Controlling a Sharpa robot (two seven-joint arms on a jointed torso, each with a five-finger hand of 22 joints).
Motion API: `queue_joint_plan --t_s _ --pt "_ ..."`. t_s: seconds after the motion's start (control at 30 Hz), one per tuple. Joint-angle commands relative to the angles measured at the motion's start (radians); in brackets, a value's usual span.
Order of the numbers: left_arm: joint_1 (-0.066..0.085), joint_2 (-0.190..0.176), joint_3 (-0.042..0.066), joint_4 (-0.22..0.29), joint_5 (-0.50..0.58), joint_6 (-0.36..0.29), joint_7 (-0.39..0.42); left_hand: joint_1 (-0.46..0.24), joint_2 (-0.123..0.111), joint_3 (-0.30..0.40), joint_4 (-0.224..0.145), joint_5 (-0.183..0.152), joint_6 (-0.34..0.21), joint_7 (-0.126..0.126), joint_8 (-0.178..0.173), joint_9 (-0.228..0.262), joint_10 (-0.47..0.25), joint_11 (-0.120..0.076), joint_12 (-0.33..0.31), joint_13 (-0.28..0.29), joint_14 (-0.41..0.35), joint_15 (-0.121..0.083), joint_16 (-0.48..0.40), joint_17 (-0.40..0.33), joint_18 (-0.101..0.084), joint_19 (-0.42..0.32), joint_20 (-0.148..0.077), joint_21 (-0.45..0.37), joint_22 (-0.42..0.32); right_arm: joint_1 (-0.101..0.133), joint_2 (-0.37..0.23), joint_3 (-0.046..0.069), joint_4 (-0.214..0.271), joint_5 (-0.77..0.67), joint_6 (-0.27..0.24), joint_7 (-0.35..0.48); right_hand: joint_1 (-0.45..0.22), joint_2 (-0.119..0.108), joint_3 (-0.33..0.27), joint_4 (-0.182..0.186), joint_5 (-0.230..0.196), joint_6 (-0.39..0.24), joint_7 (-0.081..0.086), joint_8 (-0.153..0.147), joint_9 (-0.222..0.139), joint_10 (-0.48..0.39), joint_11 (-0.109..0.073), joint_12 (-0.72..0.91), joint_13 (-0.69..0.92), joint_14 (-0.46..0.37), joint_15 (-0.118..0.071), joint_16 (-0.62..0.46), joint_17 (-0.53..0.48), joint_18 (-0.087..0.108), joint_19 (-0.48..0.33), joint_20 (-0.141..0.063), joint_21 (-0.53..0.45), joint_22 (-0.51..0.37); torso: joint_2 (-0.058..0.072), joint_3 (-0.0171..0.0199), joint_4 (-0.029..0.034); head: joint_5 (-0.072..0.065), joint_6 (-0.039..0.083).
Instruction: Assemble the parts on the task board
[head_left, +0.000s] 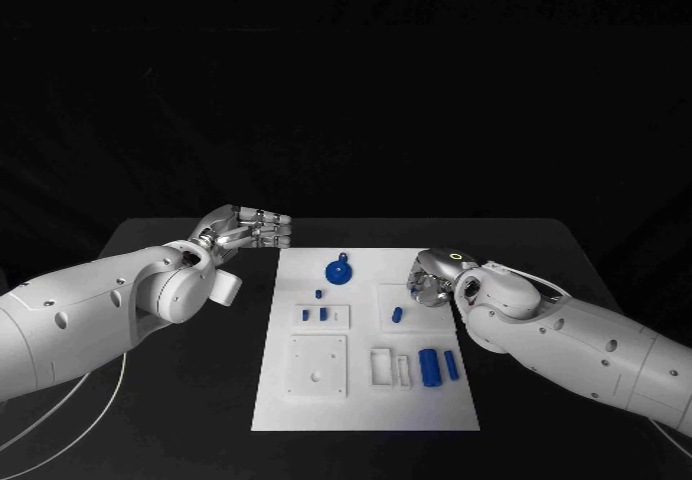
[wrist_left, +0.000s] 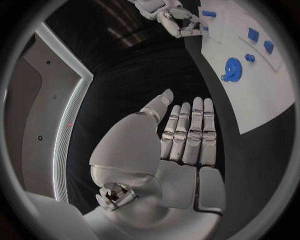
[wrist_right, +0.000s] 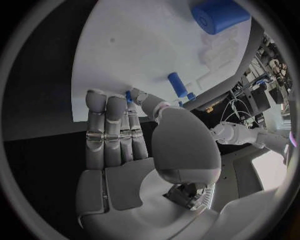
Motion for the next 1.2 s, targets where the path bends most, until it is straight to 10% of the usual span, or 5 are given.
queue_joint_plan --t_s 0.03,0.73,1.2 --pt "0.001 0.004 0.001 0.000 -0.001 0.015 0.002 0.003 0.005 -0.001 -0.004 0.001 0.002 0.006 0.004 0.000 -0.001 0.005 0.003 -0.001 0.004 -0.003 -0.004 0.000 -0.012 0.003 -0.001 0.005 -0.001 -0.013 0.006 -0.013 -0.006 -0.047 0.018 -0.034 0.001 0.015 0.002 -0.007 -0.003 0.010 -0.003 0.006 0.002 0.013 -0.005 0.005 0.004 0.000 -0.007 0.000 0.002 0.001 0.044 -0.007 0.006 0.016 -0.001 0.0003 -0.0007 -0.003 0.001" --pt "0.001 0.009 0.001 -0.024 -0.003 0.021 0.003 0.002 0.007 -0.001 -0.008 0.001 0.005 0.005 0.004 0.000 -0.002 0.005 0.003 -0.001 0.005 -0.003 -0.004 -0.001 -0.014 0.003 -0.001 0.006 -0.007 -0.013 -0.001 -0.009 0.024 -0.051 -0.100 -0.066 -0.028 0.004 0.048 -0.031 -0.001 0.039 -0.012 0.006 0.004 0.043 -0.014 0.005 0.005 0.020 -0.016 -0.014 0.006 -0.015 0.048 -0.020 0.060 0.026 -0.001 0.0008 0.0006 0.000 0.003" --pt "0.001 0.012 0.001 -0.040 -0.002 0.027 0.005 0.002 0.008 -0.003 -0.010 0.001 0.006 0.005 0.004 0.000 -0.003 0.005 0.003 -0.001 0.002 -0.002 -0.004 -0.001 -0.015 0.001 0.000 0.005 -0.022 -0.013 -0.036 0.070 0.099 0.133 -0.108 -0.038 -0.029 0.005 0.043 -0.029 0.008 0.038 -0.011 0.006 0.005 0.042 -0.015 0.005 0.004 0.022 -0.017 -0.018 0.008 -0.008 0.047 -0.021 0.060 0.021 -0.002 -0.0021 -0.0020 -0.002 0.011"
